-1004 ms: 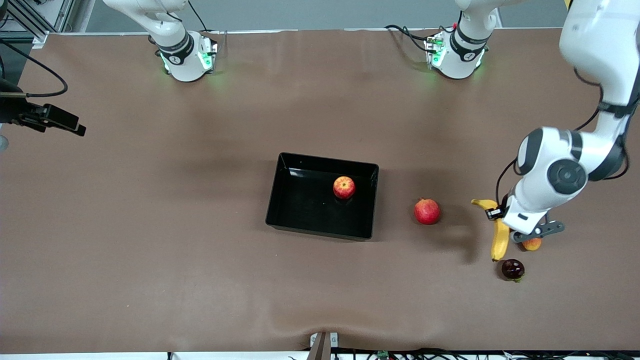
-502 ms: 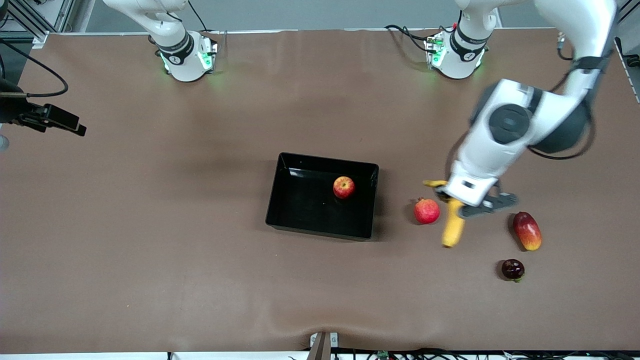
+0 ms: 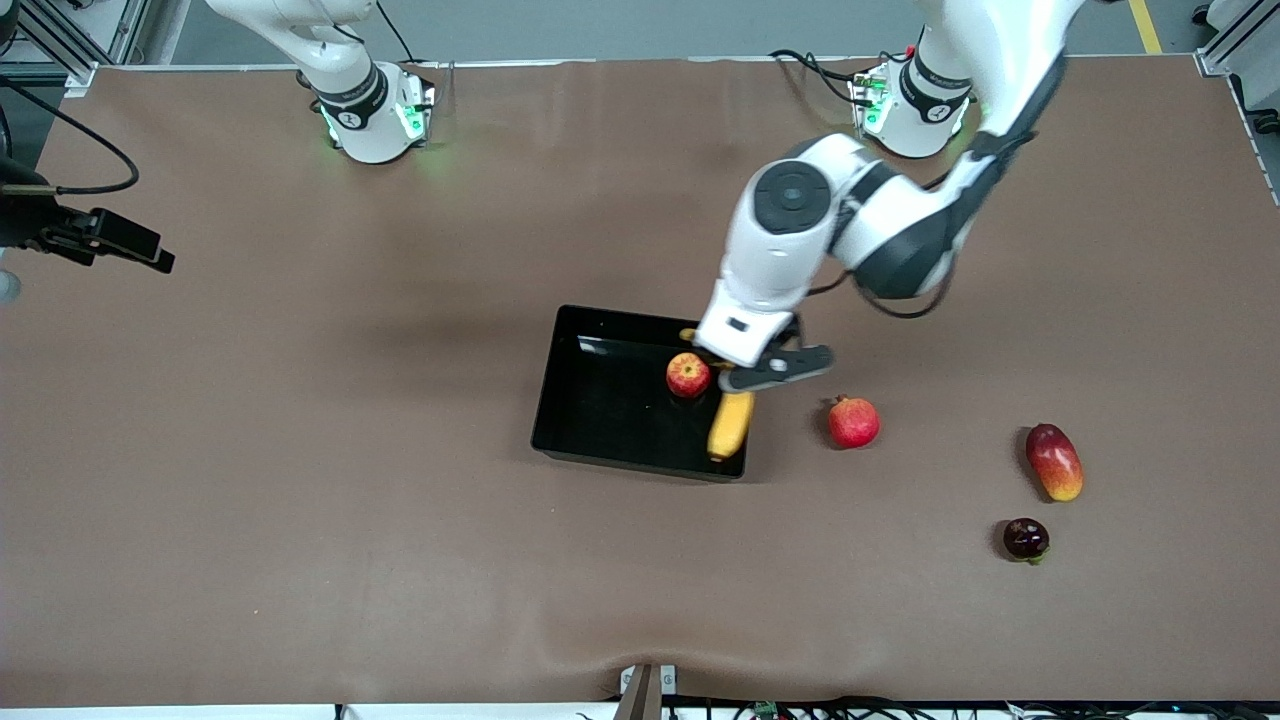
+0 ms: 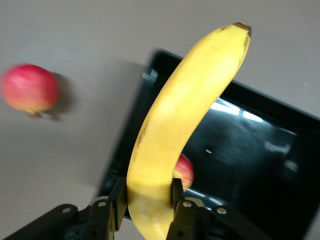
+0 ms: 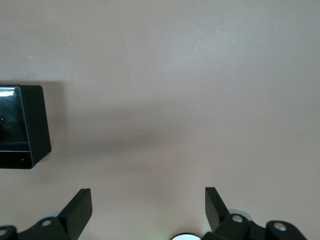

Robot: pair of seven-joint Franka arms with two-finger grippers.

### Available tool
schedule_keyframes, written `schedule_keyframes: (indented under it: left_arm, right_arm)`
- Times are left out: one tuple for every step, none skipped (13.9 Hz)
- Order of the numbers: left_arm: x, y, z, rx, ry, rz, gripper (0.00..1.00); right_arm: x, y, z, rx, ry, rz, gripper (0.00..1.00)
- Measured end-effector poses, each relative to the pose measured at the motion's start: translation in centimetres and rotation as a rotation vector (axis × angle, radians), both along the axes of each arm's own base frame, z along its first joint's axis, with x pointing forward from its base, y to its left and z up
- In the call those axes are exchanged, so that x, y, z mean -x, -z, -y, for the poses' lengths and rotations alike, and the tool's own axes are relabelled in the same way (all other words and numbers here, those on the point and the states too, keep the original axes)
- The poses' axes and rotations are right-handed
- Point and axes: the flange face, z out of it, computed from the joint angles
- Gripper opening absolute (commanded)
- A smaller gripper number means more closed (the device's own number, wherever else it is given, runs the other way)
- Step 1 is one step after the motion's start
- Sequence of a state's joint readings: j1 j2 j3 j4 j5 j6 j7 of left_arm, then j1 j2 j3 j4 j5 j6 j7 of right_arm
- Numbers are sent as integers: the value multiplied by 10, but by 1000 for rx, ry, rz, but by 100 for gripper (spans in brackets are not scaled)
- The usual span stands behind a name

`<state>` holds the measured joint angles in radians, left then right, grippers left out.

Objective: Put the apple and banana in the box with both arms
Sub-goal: 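Lift the banana and carry it over the tray with the left gripper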

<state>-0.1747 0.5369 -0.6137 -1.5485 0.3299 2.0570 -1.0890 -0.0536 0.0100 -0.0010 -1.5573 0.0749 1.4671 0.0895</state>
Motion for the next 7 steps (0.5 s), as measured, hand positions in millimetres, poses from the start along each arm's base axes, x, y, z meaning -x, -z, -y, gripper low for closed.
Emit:
schedule_keyframes:
  left_arm:
    - [3, 7, 16, 13, 7, -12, 0]
    - [5, 14, 31, 26, 16, -23, 0]
    - [7, 22, 44, 34, 27, -31, 0]
    - [8, 30, 54, 33, 36, -35, 0]
    - [11, 40, 64, 19, 45, -33, 0]
    - [15, 52, 73, -7, 55, -25, 0]
    - [21, 63, 82, -34, 69, -16, 0]
  right_arm:
    - [0, 0, 0, 0, -1, 0, 100]
    - [0, 0, -1, 0, -1, 0, 100]
    - [0, 0, -1, 0, -1, 0, 100]
    - [0, 0, -1, 0, -1, 0, 100]
    - [0, 0, -1, 0, -1, 0, 100]
    - [0, 0, -1, 0, -2, 0, 100]
    - [0, 0, -1, 0, -2, 0, 100]
